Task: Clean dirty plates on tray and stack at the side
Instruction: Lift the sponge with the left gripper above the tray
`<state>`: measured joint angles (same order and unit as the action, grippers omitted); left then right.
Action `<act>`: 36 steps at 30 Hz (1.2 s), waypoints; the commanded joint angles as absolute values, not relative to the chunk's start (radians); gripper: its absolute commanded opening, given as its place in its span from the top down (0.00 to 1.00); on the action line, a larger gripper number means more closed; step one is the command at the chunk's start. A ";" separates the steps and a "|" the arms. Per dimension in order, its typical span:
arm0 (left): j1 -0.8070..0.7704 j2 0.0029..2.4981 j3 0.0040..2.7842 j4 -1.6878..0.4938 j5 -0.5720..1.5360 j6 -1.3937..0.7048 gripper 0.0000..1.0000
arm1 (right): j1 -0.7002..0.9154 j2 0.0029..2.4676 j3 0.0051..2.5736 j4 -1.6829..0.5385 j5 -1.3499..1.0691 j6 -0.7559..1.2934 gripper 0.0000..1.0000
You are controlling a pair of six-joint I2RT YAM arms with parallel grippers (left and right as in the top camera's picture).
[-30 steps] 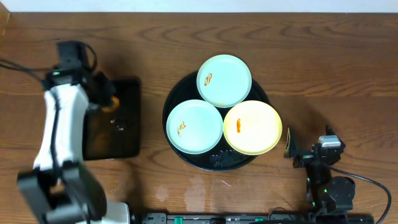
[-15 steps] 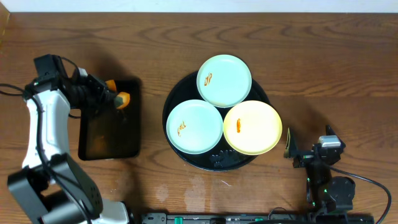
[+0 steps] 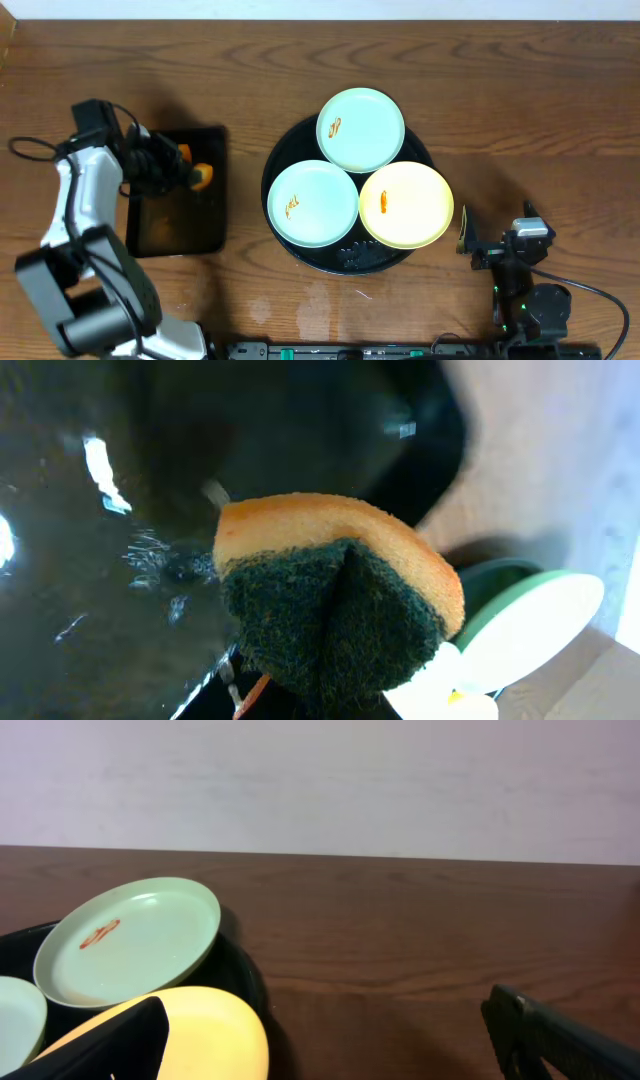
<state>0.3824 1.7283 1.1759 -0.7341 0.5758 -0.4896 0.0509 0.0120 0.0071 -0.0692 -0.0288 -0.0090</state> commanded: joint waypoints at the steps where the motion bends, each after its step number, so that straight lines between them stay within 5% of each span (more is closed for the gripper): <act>1: 0.382 1.738 1.172 -0.727 0.606 -0.476 0.93 | 0.046 0.007 0.006 -0.073 -0.027 -0.016 0.01; 20: 0.433 1.577 1.240 -0.697 0.917 -0.609 0.93 | 0.046 0.007 0.006 -0.073 -0.027 -0.016 0.01; 36: 0.489 1.577 1.240 -0.693 0.950 -0.611 0.93 | 0.046 0.007 0.006 -0.073 -0.027 -0.016 0.01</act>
